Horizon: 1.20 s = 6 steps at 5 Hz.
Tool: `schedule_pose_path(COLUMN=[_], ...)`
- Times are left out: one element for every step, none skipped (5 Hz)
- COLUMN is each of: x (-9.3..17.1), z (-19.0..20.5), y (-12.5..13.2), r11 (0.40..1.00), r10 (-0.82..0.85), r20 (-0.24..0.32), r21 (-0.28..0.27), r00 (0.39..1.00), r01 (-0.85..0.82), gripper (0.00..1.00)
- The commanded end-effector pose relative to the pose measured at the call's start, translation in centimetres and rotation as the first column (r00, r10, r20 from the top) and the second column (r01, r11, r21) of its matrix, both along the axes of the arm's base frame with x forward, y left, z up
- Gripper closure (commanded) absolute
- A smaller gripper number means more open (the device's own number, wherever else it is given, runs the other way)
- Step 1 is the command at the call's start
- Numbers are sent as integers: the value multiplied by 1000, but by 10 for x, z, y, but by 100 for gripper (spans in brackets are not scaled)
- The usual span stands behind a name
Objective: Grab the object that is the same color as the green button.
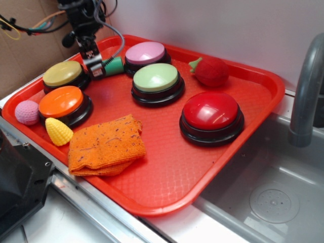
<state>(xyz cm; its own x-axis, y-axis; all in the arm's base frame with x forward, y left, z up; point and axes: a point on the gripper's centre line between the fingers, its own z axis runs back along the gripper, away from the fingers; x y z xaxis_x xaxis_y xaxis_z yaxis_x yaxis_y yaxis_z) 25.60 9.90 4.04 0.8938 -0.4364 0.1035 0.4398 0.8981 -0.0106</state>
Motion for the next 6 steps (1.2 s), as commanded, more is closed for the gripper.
schedule_pose_path(x=[18, 19, 19, 13, 4, -9], z=[-4, -10, -9, 7, 36, 74], y=[10, 7, 6, 0, -7, -25], r11=[1000, 998, 996, 986, 963, 930], r10=[3, 54, 88, 164, 265, 367], r20=[35, 24, 13, -14, -71, -87], r21=[10, 23, 29, 9, 73, 54], r00=[999, 998, 996, 986, 962, 926], r01=[-3, -55, -89, -164, -260, -363], gripper=[0, 22, 100, 100, 100, 100])
